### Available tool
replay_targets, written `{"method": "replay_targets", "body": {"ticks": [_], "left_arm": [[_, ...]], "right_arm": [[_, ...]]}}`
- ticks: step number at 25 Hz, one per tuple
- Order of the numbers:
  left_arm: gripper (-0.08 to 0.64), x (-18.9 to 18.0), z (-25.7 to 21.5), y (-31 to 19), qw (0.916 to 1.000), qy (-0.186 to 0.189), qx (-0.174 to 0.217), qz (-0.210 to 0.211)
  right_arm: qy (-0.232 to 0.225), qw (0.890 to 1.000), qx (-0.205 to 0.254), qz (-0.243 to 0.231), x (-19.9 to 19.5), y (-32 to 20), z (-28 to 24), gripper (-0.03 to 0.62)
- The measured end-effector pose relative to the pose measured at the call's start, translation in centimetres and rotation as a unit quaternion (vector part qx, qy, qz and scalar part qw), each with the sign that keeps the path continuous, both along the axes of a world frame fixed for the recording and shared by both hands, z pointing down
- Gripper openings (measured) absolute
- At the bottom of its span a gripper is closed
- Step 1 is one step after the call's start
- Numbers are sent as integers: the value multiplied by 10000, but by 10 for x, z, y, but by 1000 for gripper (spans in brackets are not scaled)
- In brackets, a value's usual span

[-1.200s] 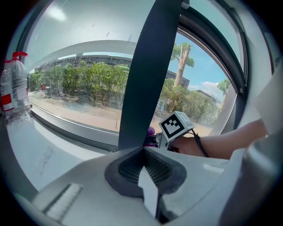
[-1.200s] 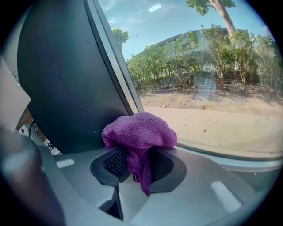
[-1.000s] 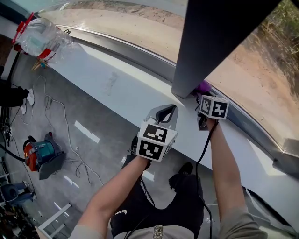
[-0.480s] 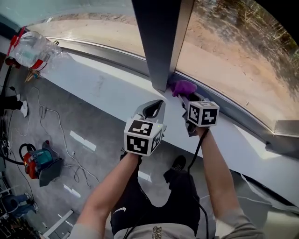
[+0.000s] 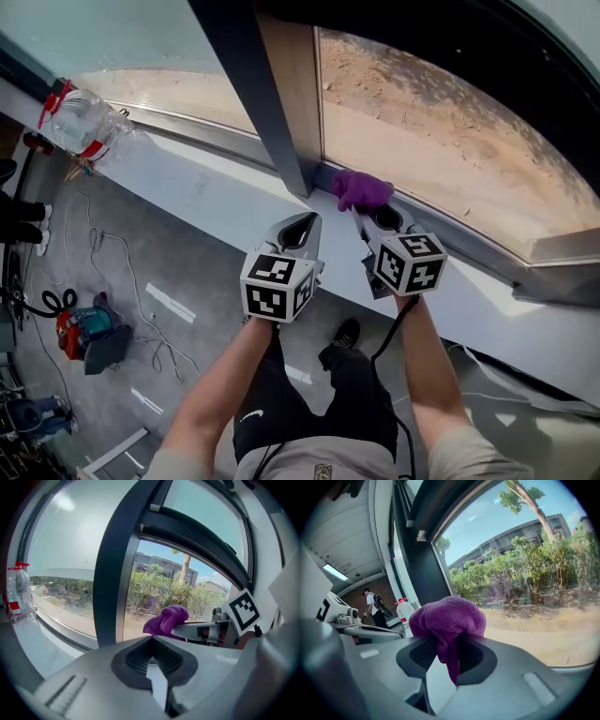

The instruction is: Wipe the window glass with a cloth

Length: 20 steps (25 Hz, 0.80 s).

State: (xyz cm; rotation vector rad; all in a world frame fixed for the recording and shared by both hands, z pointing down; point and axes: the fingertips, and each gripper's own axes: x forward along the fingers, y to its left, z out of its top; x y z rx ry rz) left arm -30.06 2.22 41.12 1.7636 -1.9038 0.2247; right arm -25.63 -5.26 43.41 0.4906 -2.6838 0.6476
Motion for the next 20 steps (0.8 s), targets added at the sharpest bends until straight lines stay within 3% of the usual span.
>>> {"method": "replay_targets", "body": {"ticks": [7,13,20], "left_arm": [[0,42,-93,-10,9976,-187,438,498],[0,49,-157,-13,9908,-270,792,1068],[0,67,-213,2,9840,7,1003,1473]], "right_arm": [[-758,9951,408,482,45,7,-124,129],[-1376,9826,709,1028,59,8,-210,115],[-1531,9742,876,1405,84,22,-277,115]]}}
